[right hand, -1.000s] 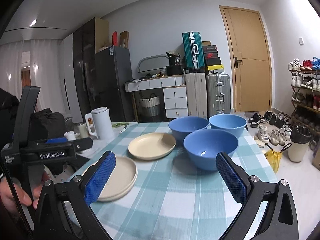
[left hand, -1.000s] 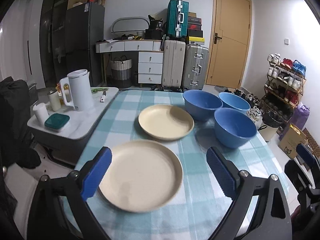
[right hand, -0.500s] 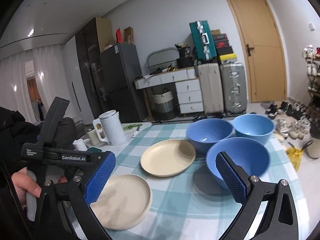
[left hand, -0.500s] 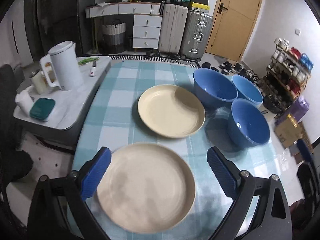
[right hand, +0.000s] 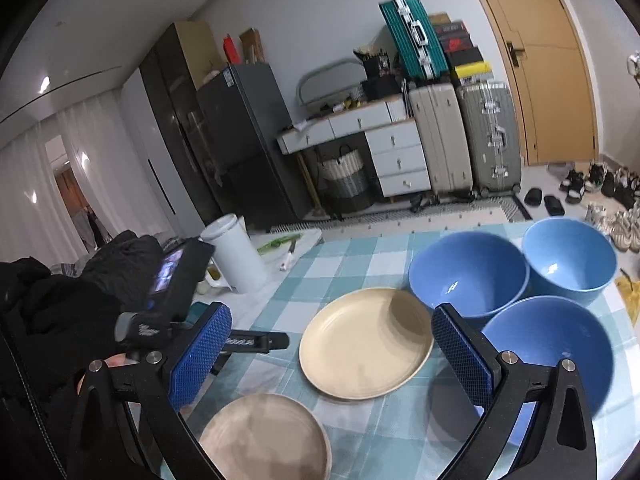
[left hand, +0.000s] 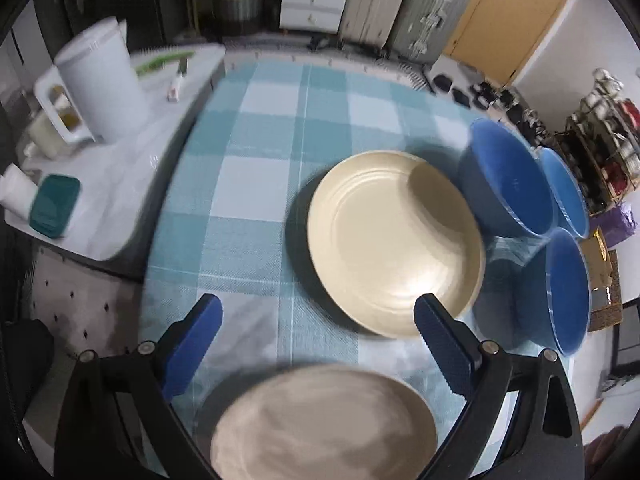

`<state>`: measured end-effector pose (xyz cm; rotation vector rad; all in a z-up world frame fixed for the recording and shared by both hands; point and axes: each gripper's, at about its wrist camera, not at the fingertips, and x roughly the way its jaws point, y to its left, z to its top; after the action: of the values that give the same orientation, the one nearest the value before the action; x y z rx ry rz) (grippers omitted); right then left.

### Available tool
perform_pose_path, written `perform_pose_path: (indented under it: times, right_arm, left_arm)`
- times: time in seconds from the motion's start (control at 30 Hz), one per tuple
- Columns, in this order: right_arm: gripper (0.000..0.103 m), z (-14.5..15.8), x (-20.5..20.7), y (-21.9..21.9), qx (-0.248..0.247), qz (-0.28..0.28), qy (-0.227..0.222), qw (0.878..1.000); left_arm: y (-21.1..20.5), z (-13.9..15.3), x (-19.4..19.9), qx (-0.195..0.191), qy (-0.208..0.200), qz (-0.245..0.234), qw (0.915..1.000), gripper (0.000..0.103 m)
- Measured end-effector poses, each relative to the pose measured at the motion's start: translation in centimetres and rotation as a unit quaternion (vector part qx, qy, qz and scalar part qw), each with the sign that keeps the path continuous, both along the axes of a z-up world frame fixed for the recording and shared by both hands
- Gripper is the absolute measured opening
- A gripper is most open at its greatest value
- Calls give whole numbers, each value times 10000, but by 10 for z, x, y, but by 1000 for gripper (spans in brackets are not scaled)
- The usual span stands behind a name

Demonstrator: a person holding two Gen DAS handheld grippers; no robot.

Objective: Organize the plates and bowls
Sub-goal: 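Close the left gripper on the rim of the remaining beige plate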

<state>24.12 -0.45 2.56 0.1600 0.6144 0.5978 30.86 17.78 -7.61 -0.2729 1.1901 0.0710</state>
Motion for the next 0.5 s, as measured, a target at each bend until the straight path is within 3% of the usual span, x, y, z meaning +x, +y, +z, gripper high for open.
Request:
perform_pose_path:
  times: [0.1,0.2,0.3,0.5]
  right_arm:
    - [102,-18,22,16,-144,22,413,9990]
    - [102,-25,21,30,-238,255,257,9991]
    - [102,-33,22,46,-486,298,99,9983]
    - [102,-66,47,52,-568,159,701,9958]
  left_arm:
    - [5,-21,21,-17,306,-44,9995,97]
    - [8,-36,34,62,469,-28,9989,97]
    - [6,-44,45,-187,503,-167,9984,97]
    - [0,-56,60,-152,491,-351,9981,96]
